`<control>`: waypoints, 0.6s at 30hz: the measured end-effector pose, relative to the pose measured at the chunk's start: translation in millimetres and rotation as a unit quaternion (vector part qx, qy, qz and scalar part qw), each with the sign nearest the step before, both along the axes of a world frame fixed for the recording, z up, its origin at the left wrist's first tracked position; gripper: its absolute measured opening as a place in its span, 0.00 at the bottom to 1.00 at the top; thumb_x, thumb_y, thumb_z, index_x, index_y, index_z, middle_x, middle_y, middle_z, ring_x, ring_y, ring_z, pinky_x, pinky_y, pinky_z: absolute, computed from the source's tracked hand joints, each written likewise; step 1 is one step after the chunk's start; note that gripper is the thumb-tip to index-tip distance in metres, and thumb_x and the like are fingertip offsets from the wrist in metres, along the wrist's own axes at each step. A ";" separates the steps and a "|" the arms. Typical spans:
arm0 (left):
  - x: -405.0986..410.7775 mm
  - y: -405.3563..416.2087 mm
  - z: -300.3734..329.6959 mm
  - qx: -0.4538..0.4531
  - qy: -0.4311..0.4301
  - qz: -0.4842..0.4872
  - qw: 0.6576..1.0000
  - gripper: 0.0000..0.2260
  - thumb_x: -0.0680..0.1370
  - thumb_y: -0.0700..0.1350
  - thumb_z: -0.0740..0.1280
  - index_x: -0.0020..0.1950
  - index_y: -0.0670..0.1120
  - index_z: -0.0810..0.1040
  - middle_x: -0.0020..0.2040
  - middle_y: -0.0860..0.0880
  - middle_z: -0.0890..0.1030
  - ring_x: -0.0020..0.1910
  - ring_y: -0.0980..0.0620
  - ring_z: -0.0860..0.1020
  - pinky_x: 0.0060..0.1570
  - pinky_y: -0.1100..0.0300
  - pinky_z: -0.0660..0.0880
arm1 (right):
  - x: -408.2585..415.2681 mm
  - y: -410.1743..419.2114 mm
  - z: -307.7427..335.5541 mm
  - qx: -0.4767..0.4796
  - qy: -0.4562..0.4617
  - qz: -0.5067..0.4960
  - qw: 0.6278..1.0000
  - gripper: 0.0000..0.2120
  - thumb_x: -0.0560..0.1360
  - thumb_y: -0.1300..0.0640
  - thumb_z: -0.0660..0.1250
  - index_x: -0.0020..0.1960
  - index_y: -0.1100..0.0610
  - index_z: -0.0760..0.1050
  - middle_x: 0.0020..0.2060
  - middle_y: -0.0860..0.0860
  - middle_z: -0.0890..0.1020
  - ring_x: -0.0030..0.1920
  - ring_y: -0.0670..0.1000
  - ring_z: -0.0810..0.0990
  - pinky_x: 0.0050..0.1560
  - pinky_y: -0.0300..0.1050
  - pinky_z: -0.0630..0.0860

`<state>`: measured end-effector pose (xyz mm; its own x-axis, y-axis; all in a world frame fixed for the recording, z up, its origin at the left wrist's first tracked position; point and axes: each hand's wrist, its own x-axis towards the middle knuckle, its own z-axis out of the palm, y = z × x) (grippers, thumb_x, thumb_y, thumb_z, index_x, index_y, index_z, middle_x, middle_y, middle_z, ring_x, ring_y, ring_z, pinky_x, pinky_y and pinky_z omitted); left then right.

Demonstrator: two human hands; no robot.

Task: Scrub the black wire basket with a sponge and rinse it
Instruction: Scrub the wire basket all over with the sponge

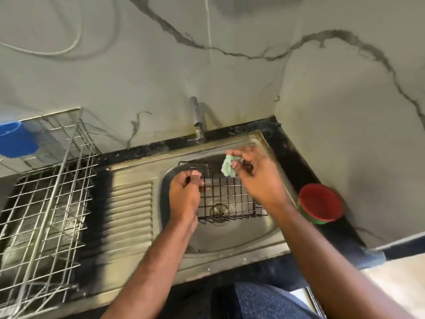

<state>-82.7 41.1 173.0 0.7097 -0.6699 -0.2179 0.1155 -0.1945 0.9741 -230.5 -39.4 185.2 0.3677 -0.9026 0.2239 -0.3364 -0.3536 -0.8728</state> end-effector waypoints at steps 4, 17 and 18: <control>11.0 5.0 6.4 -0.048 0.031 0.009 0.998 0.07 0.84 0.40 0.63 0.52 0.37 0.78 0.35 0.47 0.75 0.33 0.51 0.77 0.31 0.68 0.76 | 29.7 21.2 -7.4 -0.094 0.023 0.103 0.990 0.17 0.76 0.65 0.71 0.64 0.56 0.80 0.58 0.48 0.76 0.58 0.37 0.76 0.63 0.28 0.70; 18.8 33.9 16.5 -0.103 0.018 0.017 0.994 0.07 0.83 0.45 0.65 0.47 0.45 0.76 0.32 0.52 0.73 0.29 0.48 0.81 0.26 0.67 0.69 | 19.4 -11.2 -5.5 -0.121 0.139 0.014 0.983 0.11 0.77 0.67 0.69 0.58 0.59 0.83 0.54 0.50 0.81 0.52 0.47 0.81 0.55 0.20 0.69; 17.0 33.8 16.2 -0.109 0.025 0.021 0.993 0.07 0.83 0.44 0.65 0.46 0.44 0.76 0.32 0.51 0.72 0.28 0.48 0.80 0.27 0.66 0.71 | 25.3 -3.1 -1.1 -0.128 0.121 0.025 0.984 0.13 0.77 0.67 0.68 0.60 0.58 0.82 0.56 0.50 0.80 0.54 0.45 0.80 0.59 0.23 0.71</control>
<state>-65.7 74.9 189.2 0.7294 -0.6758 -0.1061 0.1685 0.0272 0.9853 -205.3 -42.4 184.1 0.4805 -0.8073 0.3425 -0.5000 -0.5730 -0.6493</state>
